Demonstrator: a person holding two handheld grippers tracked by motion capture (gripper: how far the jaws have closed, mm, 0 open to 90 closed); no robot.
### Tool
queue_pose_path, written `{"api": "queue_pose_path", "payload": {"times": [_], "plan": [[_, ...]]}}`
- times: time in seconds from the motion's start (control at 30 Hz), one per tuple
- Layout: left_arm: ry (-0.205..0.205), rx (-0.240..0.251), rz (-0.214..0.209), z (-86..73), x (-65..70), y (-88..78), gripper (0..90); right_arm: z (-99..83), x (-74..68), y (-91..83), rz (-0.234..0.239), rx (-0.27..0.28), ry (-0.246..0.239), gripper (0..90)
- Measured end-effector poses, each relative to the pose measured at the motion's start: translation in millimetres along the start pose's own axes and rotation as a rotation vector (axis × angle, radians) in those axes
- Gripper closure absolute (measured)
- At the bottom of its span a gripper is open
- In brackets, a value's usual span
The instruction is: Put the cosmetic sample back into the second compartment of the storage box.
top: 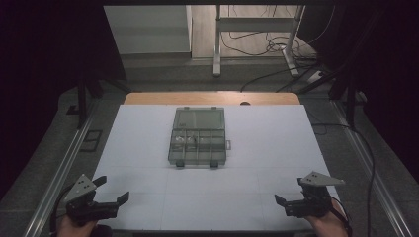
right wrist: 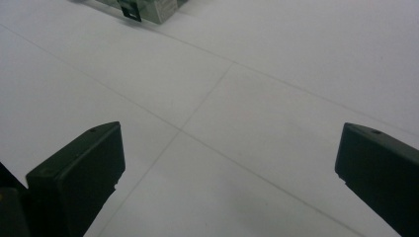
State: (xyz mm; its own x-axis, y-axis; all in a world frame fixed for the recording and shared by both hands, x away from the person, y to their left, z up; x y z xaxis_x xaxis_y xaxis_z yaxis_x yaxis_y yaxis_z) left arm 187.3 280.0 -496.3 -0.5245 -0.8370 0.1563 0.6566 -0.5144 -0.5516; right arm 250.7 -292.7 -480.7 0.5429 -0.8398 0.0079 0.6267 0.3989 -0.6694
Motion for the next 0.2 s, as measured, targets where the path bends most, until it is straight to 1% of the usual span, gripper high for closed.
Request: {"api": "queue_pose_path", "payload": {"times": [0.1, 0.2], "plan": [[0.006, -0.004, 0.003, 0.2, 0.3, 0.2, 2.3, -0.9, 1.8, -3.0, -0.017, 0.032, 0.016, 0.0], [0.007, -0.002, 0.001, 0.9, 0.6, 0.5, 2.3, -1.3, 1.8, 0.2, -0.016, 0.004, 0.017, 0.0]]}}
Point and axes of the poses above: each handheld gripper's, and its own axes: y roughly forward along the jaws, z roughly out of its top, x roughly to its right, the point moved 2 cm from there along y, roughly forward along the jaws, and after that the axes turned 5 degrees about -z, right-handed, at the moved point
